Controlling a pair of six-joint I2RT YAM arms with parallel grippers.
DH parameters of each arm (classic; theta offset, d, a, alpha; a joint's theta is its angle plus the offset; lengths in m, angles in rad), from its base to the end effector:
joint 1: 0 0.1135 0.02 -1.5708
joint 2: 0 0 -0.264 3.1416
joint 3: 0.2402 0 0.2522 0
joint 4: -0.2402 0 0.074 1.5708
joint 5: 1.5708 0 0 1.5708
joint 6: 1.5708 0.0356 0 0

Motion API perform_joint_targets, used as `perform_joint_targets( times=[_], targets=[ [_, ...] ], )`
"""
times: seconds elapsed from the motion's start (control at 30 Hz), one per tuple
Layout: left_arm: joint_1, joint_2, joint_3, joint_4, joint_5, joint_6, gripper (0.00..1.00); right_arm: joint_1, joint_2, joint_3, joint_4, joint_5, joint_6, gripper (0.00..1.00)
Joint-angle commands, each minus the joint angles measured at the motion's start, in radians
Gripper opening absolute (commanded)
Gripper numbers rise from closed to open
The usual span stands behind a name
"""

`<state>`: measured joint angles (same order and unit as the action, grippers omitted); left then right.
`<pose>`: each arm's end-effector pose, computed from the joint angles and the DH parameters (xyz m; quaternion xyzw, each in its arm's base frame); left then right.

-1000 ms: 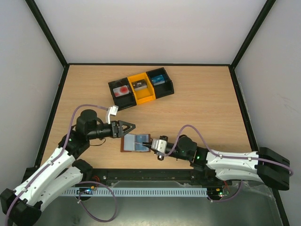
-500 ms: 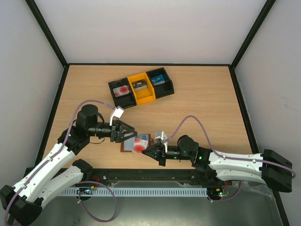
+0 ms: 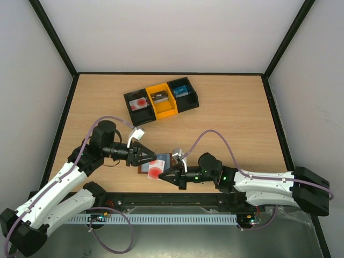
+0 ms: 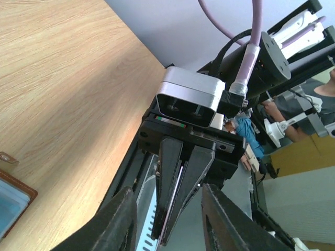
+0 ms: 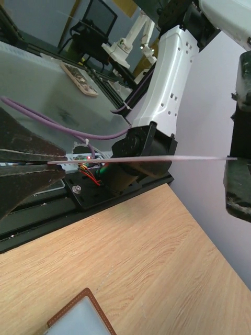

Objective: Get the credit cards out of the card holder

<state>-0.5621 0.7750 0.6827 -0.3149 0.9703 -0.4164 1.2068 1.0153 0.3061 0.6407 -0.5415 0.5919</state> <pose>0.1259 -0.1140 0.2981 0.3094 0.7185 -0.5724 0.2460 0.0576 0.2028 0.2167 -0.3871 0.6160 0.6365 0.2561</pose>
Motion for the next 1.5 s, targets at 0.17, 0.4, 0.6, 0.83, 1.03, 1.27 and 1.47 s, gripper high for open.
perform_joint_targets(
  times=[0.17,0.4,0.6,0.83,1.03,1.27,1.47],
  targets=[
    [-0.008,-0.007,-0.024,0.005,0.047,0.007,0.38,0.008,-0.026,0.027,0.022,-0.002,0.071,0.02],
    [-0.012,-0.007,-0.036,0.005,0.048,0.004,0.17,0.008,-0.056,0.024,0.001,0.024,0.093,0.02],
    [-0.011,0.008,-0.028,-0.032,-0.039,-0.002,0.03,0.008,-0.062,0.018,-0.011,0.038,0.090,0.02],
    [-0.009,0.042,-0.026,-0.022,-0.103,-0.036,0.03,0.008,-0.122,-0.018,-0.035,0.189,0.119,0.16],
    [-0.003,0.017,-0.017,0.016,-0.258,-0.108,0.03,0.008,-0.144,-0.053,-0.029,0.415,0.214,0.47],
    [0.000,-0.038,-0.051,0.149,-0.428,-0.274,0.03,0.007,-0.109,-0.107,0.179,0.520,0.383,0.52],
    [0.000,-0.148,-0.221,0.431,-0.487,-0.569,0.03,0.008,0.007,-0.125,0.516,0.522,0.547,0.55]
  ],
)
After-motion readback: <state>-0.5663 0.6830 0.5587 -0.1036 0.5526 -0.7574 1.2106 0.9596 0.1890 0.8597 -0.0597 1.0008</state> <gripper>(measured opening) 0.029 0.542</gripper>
